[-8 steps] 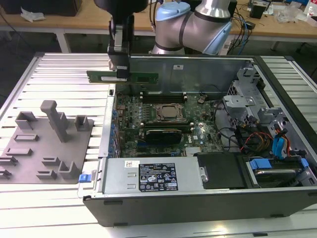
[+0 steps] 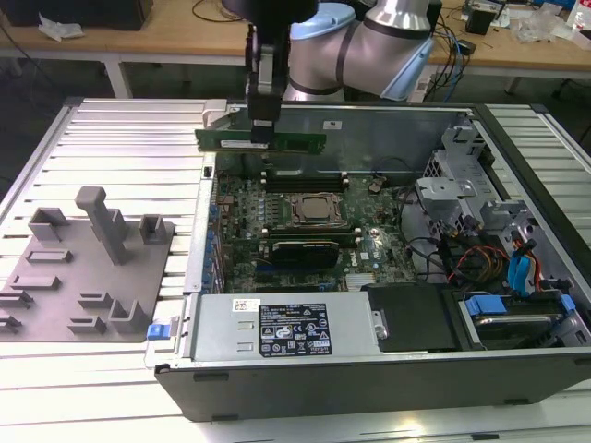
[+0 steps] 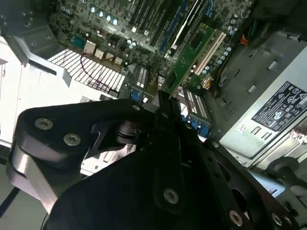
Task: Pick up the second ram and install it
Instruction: 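Pick up the second ram and move it above second insertion slot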
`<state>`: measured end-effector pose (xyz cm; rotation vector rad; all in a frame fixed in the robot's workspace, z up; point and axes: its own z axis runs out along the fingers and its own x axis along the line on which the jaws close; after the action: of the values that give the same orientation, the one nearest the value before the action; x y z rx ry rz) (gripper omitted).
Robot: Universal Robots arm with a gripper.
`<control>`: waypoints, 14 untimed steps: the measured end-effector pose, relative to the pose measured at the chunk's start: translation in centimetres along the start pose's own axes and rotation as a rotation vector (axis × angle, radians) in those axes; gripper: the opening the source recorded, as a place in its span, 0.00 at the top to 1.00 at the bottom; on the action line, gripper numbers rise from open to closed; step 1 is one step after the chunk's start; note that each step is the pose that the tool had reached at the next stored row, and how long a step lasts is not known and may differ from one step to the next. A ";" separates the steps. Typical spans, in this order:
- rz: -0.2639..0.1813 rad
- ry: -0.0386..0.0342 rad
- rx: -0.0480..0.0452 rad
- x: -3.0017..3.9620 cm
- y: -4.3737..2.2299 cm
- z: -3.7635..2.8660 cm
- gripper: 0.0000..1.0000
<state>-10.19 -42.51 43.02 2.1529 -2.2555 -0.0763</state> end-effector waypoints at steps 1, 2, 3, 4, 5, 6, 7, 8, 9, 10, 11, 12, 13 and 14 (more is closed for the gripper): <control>0.000 0.0000 -0.0002 -0.07 -0.44 -0.02 0.87; 0.000 0.0001 -0.0004 -0.13 -0.88 -0.04 0.87; 0.000 0.0000 -0.0006 -0.21 -1.33 -0.06 0.87; 0.000 0.0000 -0.0008 -0.27 -1.71 -0.07 0.87; 0.000 0.0001 -0.0009 -0.31 -1.92 -0.08 0.87; 0.000 0.0001 -0.0011 -0.36 -2.12 -0.09 0.87; 0.000 0.0002 -0.0014 -0.45 -2.56 -0.09 0.87; 0.000 0.0000 -0.0016 -0.52 -2.87 -0.06 0.87; 0.000 0.0000 -0.0023 -0.61 -3.29 0.00 0.87; 0.000 0.0001 -0.0032 -0.70 -3.68 0.06 0.87; 0.000 0.0001 -0.0043 -0.78 -4.08 0.19 0.87; 0.000 0.0003 -0.0059 -0.84 -4.47 0.40 0.87; 0.000 0.0004 -0.0074 -0.90 -4.80 0.65 0.87; 0.000 0.0002 -0.0086 -0.94 -5.04 0.93 0.87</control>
<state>-5.16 -41.79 41.85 2.1485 -2.2509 -0.0856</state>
